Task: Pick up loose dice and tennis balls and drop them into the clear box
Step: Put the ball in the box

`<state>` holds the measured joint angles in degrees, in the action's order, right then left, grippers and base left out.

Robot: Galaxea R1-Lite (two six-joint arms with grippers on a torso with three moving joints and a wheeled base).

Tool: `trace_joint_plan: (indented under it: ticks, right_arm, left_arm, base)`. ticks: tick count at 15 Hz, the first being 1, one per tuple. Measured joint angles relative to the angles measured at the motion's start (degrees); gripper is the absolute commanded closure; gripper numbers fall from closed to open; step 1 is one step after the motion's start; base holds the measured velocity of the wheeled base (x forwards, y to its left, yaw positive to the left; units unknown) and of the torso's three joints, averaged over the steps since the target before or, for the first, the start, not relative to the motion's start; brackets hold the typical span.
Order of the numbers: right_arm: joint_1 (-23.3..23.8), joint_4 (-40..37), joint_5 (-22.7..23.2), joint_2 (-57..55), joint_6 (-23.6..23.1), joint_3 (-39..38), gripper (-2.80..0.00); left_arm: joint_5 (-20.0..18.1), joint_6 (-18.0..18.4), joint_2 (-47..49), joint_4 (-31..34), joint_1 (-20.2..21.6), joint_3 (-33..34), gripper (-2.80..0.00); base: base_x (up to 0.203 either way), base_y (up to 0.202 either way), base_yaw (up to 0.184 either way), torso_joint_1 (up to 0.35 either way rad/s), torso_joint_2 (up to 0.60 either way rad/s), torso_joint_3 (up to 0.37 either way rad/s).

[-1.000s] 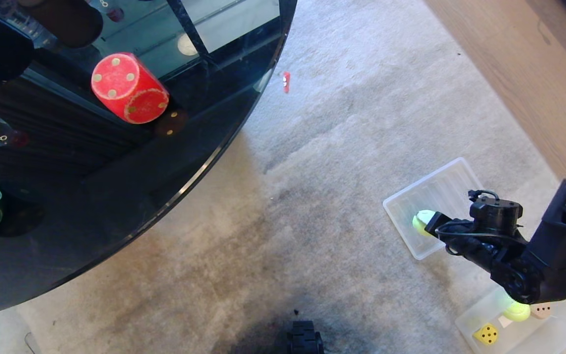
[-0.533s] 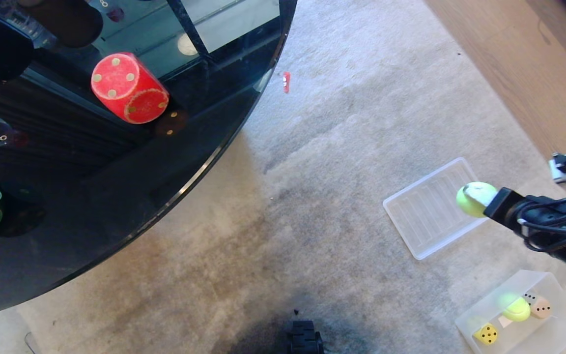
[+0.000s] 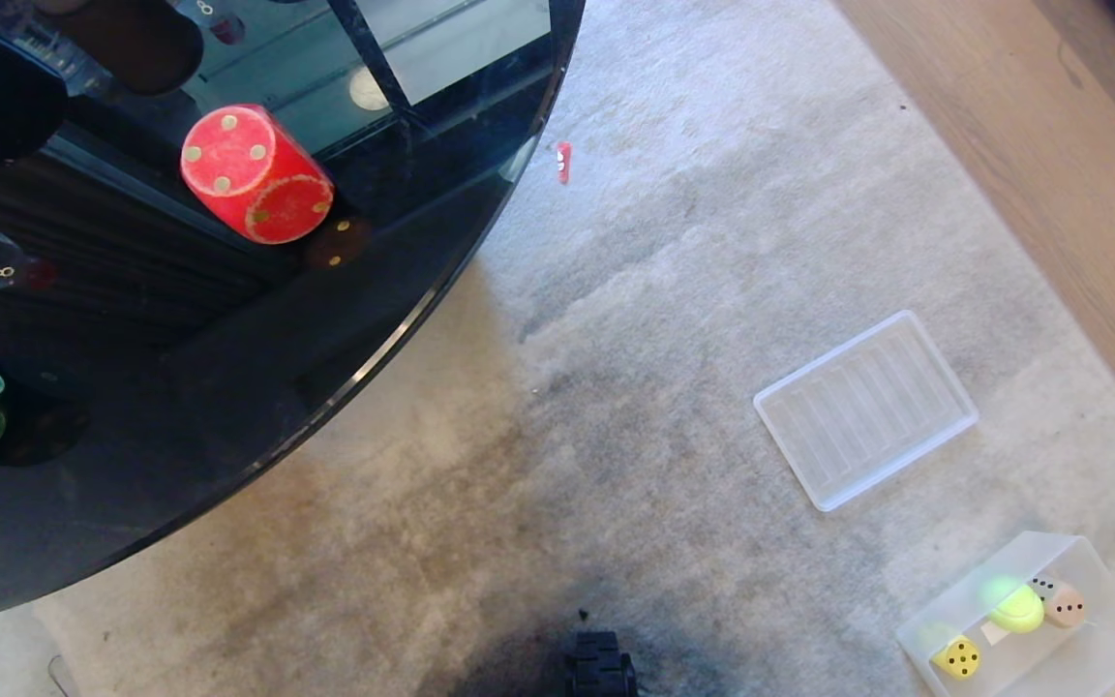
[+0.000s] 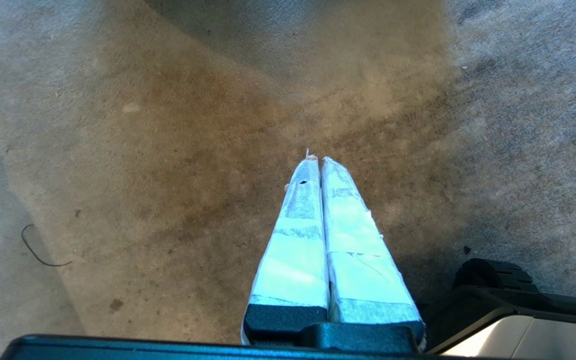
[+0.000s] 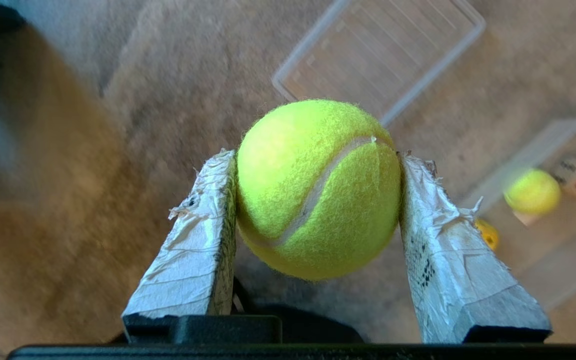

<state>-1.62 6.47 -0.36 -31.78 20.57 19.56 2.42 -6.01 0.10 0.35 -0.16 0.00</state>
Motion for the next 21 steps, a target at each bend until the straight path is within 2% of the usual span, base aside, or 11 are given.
trace_joint_plan:
  ticks: [3,6,8,10,12,21]
  right_arm:
    - [0.5,-15.5,-2.2,13.7,-2.4,-2.8,0.0]
    - [1.1,-21.9,-2.9,23.6,-5.6,-7.8,0.0]
    - [1.3,-20.7,-2.9,27.9,-9.2,-11.1,0.0]
    - [1.4,-16.3,-2.1,30.2,-15.6,-14.0,0.0]
    - [1.4,-11.6,-1.6,31.2,-19.6,-16.7,0.0]
    - [1.4,-10.6,-1.5,32.0,-19.7,-17.8,0.0]
  left_arm:
    - [0.0,0.0,0.0,0.0,-0.1,0.0,0.0]
    - [0.0,0.0,0.0,0.0,0.0,0.0,0.0]
    - [0.0,0.0,0.0,0.0,0.0,0.0,0.0]
    - [0.0,0.0,0.0,0.0,0.0,0.0,0.0]
    - [0.0,0.0,0.0,0.0,0.0,0.0,0.0]
    - [-0.1,0.2,0.0,0.0,0.0,0.0,0.0]
  base:
    - [0.0,0.0,0.0,0.0,0.0,0.0]
    - [0.0,0.0,0.0,0.0,0.0,0.0]
    - [0.0,0.0,0.0,0.0,0.0,0.0]
    - [0.0,0.0,0.0,0.0,0.0,0.0]
    - [0.0,0.0,0.0,0.0,0.0,0.0]
    - [0.0,0.0,0.0,0.0,0.0,0.0]
